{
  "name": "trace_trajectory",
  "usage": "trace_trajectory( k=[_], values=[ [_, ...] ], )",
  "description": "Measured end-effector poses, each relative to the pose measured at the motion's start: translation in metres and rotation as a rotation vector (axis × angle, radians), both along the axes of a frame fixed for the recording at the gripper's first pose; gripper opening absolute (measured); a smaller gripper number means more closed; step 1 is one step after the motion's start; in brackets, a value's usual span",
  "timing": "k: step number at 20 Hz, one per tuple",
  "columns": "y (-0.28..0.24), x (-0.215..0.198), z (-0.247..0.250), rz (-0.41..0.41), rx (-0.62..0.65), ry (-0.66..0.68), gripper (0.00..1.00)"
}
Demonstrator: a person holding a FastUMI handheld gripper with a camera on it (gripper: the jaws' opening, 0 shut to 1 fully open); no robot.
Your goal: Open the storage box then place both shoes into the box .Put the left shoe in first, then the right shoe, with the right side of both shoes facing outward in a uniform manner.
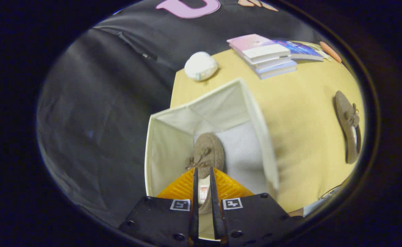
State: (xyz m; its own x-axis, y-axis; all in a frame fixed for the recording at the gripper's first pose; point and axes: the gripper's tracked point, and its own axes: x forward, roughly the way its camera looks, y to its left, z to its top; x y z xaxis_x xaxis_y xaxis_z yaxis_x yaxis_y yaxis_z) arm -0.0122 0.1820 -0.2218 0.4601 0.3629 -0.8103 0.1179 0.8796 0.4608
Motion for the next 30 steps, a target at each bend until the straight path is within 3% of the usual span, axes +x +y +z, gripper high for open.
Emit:
trace_trajectory(
  k=[7,13,17,22,30],
  values=[
    [-0.142,0.060,0.062,-0.250,-0.073,-0.234,0.20],
    [-0.286,0.048,0.046,-0.394,-0.241,-0.239,0.20],
    [-0.354,0.014,0.014,-0.432,-0.327,-0.179,0.20],
    [-0.397,-0.023,-0.029,-0.438,-0.390,-0.074,0.24],
    [-0.410,-0.048,-0.080,-0.334,-0.454,0.041,0.28]
  ],
)
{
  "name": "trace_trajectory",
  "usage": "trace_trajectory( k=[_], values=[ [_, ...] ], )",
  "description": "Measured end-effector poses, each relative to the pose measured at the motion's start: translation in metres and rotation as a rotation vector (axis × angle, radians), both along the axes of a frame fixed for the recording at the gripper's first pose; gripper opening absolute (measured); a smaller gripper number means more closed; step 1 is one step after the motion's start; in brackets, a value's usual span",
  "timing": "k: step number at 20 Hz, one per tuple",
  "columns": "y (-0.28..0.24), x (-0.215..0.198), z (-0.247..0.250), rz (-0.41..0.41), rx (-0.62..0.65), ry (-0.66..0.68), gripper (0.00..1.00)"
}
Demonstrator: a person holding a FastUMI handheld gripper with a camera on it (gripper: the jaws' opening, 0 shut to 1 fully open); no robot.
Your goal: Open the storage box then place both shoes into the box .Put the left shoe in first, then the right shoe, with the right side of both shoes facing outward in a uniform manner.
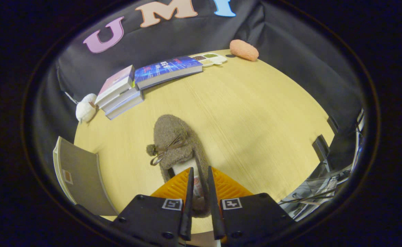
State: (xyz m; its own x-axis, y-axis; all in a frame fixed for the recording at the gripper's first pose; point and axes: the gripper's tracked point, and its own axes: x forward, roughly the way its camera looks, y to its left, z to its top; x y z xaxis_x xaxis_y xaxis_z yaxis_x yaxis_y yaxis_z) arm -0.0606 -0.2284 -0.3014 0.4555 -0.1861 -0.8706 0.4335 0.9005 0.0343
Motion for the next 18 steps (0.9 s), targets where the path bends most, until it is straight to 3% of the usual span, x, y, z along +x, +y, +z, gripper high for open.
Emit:
trace_trajectory(
  k=[9,11,14,18],
  values=[
    [-0.003,0.009,-0.031,0.070,-0.012,0.093,0.28],
    [-0.003,0.007,-0.030,0.059,-0.015,0.109,0.25],
    [-0.001,0.007,-0.034,0.054,0.026,0.108,0.04],
    [0.011,0.008,-0.025,0.040,0.067,0.085,0.03]
  ],
)
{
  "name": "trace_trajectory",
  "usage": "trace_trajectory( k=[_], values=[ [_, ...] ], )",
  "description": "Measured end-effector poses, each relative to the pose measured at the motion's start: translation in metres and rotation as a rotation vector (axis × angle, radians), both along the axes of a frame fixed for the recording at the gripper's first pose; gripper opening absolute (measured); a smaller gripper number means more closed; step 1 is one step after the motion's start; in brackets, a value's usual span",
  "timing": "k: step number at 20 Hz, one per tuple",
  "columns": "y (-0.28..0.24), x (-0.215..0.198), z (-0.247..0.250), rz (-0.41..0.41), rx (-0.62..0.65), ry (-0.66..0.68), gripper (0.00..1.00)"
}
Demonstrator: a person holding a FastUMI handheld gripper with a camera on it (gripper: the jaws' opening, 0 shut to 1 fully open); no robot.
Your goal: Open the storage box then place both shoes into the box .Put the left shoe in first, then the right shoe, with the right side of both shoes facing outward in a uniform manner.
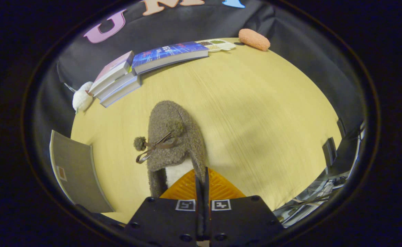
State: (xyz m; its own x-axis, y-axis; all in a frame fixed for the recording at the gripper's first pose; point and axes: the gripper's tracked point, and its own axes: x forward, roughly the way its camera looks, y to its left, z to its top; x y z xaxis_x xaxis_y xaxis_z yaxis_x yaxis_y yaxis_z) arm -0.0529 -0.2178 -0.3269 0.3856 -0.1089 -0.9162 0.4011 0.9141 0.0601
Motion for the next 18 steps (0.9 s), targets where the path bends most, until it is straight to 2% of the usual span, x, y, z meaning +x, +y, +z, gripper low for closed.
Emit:
trace_trajectory(
  k=[6,11,18],
  values=[
    [0.032,0.005,0.032,-0.040,0.091,-0.055,0.03],
    [0.084,0.024,0.086,-0.026,0.159,-0.134,0.03],
    [0.191,0.054,0.162,0.066,0.289,-0.238,0.03]
  ],
)
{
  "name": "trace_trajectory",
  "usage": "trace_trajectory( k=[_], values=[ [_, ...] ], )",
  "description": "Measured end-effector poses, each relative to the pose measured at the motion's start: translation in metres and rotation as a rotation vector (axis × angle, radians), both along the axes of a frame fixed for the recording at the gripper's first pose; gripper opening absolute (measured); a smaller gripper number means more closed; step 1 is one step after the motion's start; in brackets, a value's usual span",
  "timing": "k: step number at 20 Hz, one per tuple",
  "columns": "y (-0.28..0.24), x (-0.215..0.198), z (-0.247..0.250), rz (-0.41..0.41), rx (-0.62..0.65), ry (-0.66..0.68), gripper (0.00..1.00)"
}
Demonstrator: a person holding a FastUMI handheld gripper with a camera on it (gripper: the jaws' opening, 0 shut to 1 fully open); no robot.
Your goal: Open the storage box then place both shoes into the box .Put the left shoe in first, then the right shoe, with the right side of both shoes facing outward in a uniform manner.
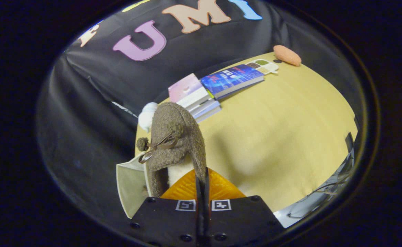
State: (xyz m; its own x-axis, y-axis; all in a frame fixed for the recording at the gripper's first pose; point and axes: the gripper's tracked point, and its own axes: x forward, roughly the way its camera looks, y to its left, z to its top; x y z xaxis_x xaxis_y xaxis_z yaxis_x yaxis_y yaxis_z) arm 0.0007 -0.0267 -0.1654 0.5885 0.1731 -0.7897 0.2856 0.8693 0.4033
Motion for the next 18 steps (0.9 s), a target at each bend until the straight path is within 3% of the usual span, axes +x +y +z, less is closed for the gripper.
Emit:
trace_trajectory(
  k=[6,10,18],
  values=[
    [0.082,-0.001,0.028,0.105,0.070,-0.026,0.03],
    [0.120,-0.012,0.022,0.159,0.100,-0.001,0.03],
    [0.152,-0.037,-0.006,0.197,0.100,0.072,0.03]
  ],
)
